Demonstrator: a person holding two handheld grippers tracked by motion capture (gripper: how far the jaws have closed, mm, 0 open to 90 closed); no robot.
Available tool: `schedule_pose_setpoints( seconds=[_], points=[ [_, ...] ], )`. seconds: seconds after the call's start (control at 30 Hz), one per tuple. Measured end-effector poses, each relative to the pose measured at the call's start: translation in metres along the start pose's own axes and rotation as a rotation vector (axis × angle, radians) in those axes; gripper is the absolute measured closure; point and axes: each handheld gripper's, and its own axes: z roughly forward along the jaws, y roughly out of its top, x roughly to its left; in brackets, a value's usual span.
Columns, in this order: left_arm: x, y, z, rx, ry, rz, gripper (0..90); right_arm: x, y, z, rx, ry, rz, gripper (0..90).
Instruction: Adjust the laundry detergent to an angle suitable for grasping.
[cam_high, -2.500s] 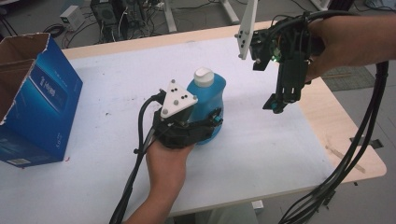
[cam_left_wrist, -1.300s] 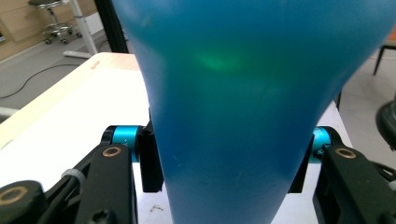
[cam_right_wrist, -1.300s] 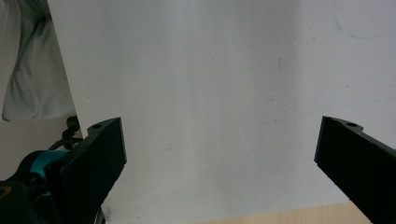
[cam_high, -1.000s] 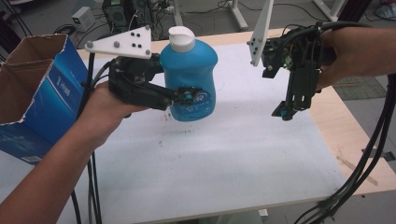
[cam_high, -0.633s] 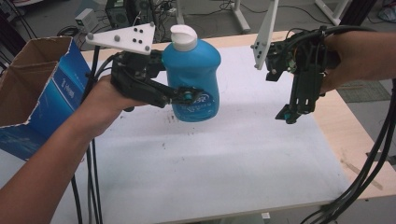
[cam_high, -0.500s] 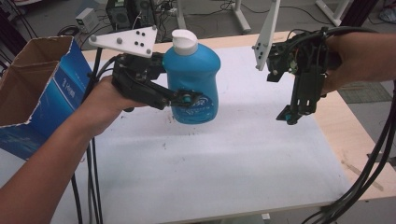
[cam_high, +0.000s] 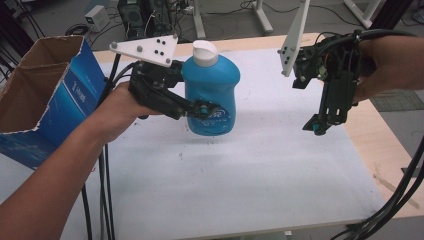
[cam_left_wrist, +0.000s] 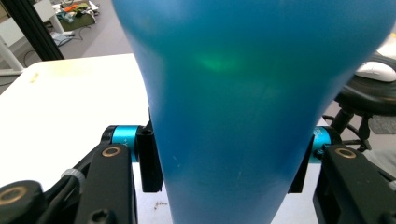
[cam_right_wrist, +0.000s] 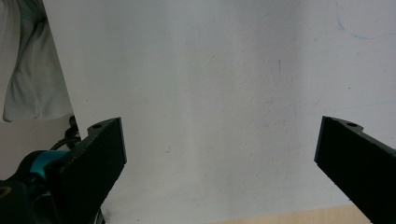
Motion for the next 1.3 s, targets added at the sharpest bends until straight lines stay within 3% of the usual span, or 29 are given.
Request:
schedule_pose_setpoints(
  seconds=[0.3,0.53,0.8,1.3],
  points=[
    [0.003,-0.022,0.003,0.038,-0.030,-0.013,46.0,-0.002,0.001,0.002,0.010,0.002,-0.002,1.5],
    [0.007,-0.032,0.006,0.038,-0.031,-0.028,46.1,-0.003,0.004,0.005,0.014,0.008,-0.005,1.5],
    [0.007,-0.048,0.015,0.047,-0.066,-0.035,46.1,-0.004,0.007,0.007,0.021,0.014,0.003,1.5],
    [0.006,-0.055,0.013,0.057,-0.085,-0.026,45.0,-0.009,0.012,0.012,0.024,0.024,-0.005,1.5]
  ],
)
